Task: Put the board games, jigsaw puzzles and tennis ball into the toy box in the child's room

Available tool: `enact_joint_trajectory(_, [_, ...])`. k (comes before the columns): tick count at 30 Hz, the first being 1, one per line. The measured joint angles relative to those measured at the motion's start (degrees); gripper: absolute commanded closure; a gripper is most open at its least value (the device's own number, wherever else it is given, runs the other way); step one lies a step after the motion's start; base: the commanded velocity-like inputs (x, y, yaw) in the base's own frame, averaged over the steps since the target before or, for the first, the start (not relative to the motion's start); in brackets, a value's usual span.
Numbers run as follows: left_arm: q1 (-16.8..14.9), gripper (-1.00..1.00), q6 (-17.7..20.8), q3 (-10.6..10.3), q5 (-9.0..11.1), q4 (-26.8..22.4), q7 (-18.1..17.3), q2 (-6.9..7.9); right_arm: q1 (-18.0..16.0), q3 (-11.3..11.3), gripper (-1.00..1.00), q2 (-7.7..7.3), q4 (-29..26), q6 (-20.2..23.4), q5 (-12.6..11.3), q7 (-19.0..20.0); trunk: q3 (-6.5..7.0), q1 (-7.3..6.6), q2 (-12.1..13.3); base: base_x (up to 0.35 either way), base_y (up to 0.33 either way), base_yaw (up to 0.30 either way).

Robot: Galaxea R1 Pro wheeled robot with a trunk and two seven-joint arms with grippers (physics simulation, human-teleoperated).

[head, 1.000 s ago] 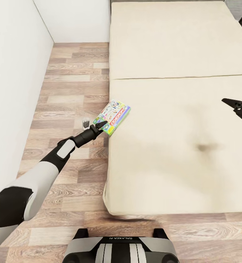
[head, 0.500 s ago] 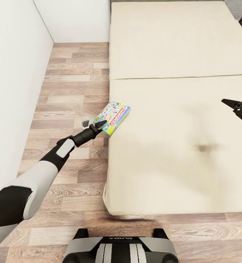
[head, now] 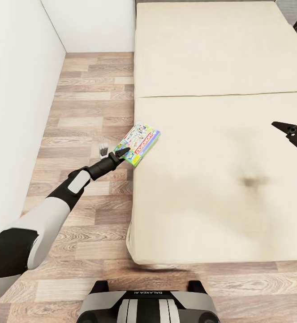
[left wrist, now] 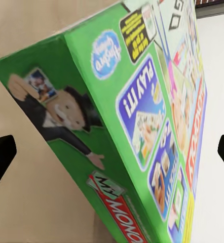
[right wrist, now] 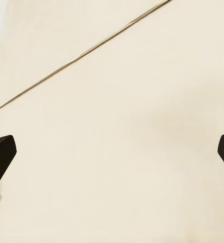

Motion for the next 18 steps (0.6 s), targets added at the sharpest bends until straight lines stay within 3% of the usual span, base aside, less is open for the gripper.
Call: enact_joint_trajectory(18, [-0.6, -1.0, -0.1, 0.0, 0.0, 0.1, 0.3, 0.15, 0.0, -0.1, -1.0, -0.15, 0.0, 0.0, 0.0, 0.1, 0.0, 0.0, 0.0, 0.0, 0.0, 0.0])
